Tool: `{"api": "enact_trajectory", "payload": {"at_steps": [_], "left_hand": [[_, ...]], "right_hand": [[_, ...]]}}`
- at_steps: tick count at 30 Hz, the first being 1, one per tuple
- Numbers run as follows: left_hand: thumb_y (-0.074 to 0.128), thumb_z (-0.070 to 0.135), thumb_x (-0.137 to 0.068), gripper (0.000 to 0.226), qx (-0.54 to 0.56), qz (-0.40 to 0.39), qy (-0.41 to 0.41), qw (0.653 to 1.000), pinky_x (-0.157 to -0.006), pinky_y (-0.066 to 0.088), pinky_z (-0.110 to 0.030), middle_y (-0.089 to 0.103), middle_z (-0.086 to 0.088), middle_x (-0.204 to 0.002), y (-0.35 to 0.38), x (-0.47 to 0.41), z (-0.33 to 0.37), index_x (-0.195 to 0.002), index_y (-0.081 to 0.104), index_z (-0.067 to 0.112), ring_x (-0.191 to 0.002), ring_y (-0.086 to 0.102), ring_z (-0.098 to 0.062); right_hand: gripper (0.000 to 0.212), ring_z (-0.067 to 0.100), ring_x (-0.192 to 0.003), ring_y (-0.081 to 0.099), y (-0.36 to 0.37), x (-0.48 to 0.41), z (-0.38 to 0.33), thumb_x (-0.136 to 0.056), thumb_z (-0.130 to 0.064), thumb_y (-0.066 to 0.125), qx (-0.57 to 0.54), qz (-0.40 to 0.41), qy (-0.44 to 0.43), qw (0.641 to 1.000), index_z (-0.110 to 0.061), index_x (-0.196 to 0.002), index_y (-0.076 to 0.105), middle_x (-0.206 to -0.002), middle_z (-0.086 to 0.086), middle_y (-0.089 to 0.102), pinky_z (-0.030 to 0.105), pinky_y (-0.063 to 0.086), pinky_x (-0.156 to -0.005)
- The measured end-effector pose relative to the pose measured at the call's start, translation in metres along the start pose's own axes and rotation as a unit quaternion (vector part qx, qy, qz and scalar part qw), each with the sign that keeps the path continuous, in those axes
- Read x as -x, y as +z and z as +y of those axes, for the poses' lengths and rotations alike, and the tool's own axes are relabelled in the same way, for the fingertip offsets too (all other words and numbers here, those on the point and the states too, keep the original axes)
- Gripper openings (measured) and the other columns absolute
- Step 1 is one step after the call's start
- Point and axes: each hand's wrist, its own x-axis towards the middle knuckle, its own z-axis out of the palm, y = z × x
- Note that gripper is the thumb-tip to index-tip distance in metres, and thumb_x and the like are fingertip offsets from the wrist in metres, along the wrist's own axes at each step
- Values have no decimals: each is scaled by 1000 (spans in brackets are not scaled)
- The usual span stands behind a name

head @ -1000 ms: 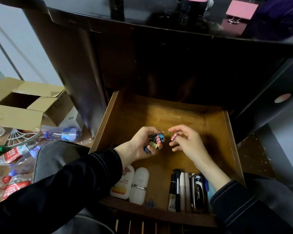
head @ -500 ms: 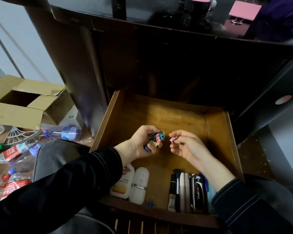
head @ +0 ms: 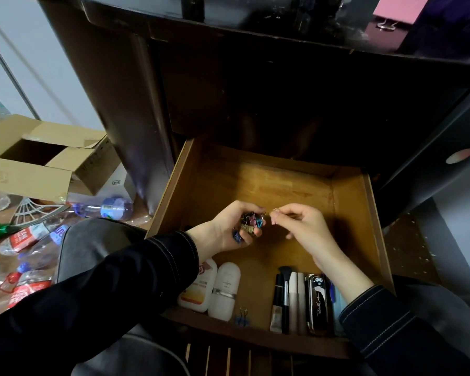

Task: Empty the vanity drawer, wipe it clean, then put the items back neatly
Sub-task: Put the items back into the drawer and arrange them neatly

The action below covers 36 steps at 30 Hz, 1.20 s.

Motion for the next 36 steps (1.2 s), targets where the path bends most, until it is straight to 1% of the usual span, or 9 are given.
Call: {"api": "enact_trajectory", "payload": {"at_steps": [2, 5, 9, 13, 15, 18, 23, 33, 36], "left_hand": [[59, 17, -92, 11, 12, 28, 13, 999, -31, 28, -13, 58, -4, -75, -1, 0, 1, -88, 51, 10, -50, 47, -11], [59, 17, -92, 11, 15, 52, 18, 998, -31, 27, -12, 57, -4, -72, -2, 0, 2, -87, 51, 11, -50, 47, -11], [59, 18, -92, 14, 7, 49, 10, 999, -31, 27, -13, 55, -2, -70, -1, 0, 2, -83, 51, 13, -49, 48, -11], [60, 18, -91, 13, 2, 41, 4, 999, -31, 31, -14, 55, -3, -75, -2, -2, -1, -86, 53, 9, -53, 48, -10], [60, 19, -90, 13, -4, 41, 5, 999, -31, 31, -13, 56, -3, -73, -2, -2, -1, -86, 53, 9, -53, 49, -10], [62, 19, -90, 14, -14, 48, 5, 999, -32, 31, -14, 56, -3, -74, -2, -3, -1, -86, 52, 10, -54, 49, -10], [61, 19, -91, 15, -14, 49, 0, 999, -31, 31, -14, 55, -3, -72, 0, -1, -1, -85, 53, 8, -53, 48, -10], [62, 20, -90, 15, -11, 53, 4, 999, -32, 32, -13, 56, -3, -73, -1, 0, -2, -91, 54, 7, -54, 49, -10], [62, 20, -91, 16, -16, 56, 2, 998, -32, 32, -13, 57, -3, -70, -1, 0, -3, -90, 55, 7, -54, 50, -10]], "right_hand": [[14, -4, -86, 66, -6, 1, 4, -89, -26, 74, 60, -22, -14, 998, -25, -75, 78, -88, -18, 75, 29, 52, -81], [9, 5, -85, 72, -1, 12, 9, -84, -24, 78, 109, -186, -6, 976, -24, -75, 79, -83, -9, 77, 40, 57, -91], [15, 5, -75, 67, 22, 30, 18, -77, -38, 78, 269, -339, -36, 901, -23, -74, 76, -76, -11, 73, 38, 55, -69], [9, -16, -70, 54, 31, 39, 22, -81, -25, 66, 419, -387, -83, 817, -22, -74, 71, -63, -25, 60, 20, 36, -52], [14, -8, -61, 54, 33, 42, 21, -80, -21, 61, 440, -409, -87, 795, -20, -67, 65, -56, -22, 57, 24, 36, -49], [18, 13, -51, 46, 35, 44, 21, -79, -22, 61, 481, -415, -96, 767, -15, -62, 60, -52, -1, 50, 31, 42, -52], [25, 22, -55, 47, 38, 46, 23, -78, -28, 65, 485, -416, -93, 764, -13, -60, 56, -53, 4, 48, 38, 47, -55], [27, 18, -59, 54, 39, 43, 27, -83, -31, 64, 454, -414, -72, 786, -21, -58, 61, -66, 4, 64, 38, 50, -59], [30, 16, -53, 50, 39, 44, 26, -85, -31, 66, 444, -425, -62, 787, -20, -58, 60, -60, 3, 60, 37, 47, -55]]}}
